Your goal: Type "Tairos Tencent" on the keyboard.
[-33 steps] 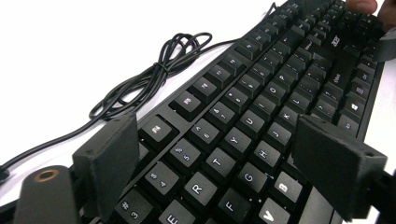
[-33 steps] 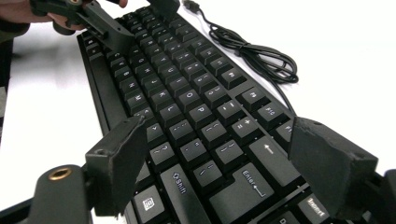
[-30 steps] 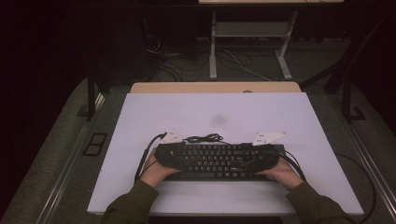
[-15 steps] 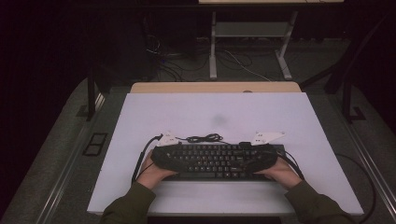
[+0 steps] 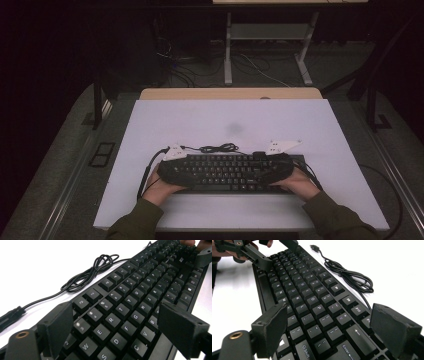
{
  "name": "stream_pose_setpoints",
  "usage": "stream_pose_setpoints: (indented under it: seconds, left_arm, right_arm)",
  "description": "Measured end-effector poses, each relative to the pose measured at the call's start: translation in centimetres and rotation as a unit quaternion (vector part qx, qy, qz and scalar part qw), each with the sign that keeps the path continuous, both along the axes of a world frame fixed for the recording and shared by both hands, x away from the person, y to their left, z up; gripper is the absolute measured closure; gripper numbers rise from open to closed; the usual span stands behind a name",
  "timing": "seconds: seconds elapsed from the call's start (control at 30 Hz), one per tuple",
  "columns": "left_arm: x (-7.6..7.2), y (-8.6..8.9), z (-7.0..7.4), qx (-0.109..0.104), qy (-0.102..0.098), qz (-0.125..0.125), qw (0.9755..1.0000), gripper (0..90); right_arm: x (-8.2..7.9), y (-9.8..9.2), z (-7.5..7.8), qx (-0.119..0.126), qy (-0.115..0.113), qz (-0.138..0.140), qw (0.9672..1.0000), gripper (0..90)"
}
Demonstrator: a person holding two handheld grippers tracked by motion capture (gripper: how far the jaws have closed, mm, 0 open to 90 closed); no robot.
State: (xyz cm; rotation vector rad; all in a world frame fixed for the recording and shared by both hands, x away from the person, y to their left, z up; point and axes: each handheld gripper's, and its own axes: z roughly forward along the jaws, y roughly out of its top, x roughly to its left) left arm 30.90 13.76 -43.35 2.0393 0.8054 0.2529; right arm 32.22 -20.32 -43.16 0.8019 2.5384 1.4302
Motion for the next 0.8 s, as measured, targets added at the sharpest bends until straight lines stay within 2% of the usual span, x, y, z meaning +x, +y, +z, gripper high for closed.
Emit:
stream_pose_setpoints:
  seconds: [0.53, 0.6, 0.77, 0.8]
  left_arm:
    - [-0.9, 1.7, 0.0, 0.003, -0.007, 0.018, 0.9998, 23.4]
    - [-1.0, 2.0, 0.0, 0.004, -0.009, 0.02, 0.9998, 25.8]
    - [-1.2, 2.5, 0.1, 0.008, -0.011, 0.024, 0.9996, 39.9]
    - [-1.3, 2.5, 0.1, 0.007, -0.011, 0.027, 0.9995, 39.9]
  right_arm:
    - [0.7, 1.2, 0.0, 0.0, -0.002, 0.019, 0.9998, 14.5]
    - [0.7, 1.3, 0.0, 0.0, 0.0, 0.02, 0.9998, 14.5]
    - [0.9, 1.7, 0.0, 0.0, -0.001, 0.027, 0.9996, 14.5]
    - [0.9, 1.7, 0.0, 0.0, -0.001, 0.027, 0.9996, 14.5]
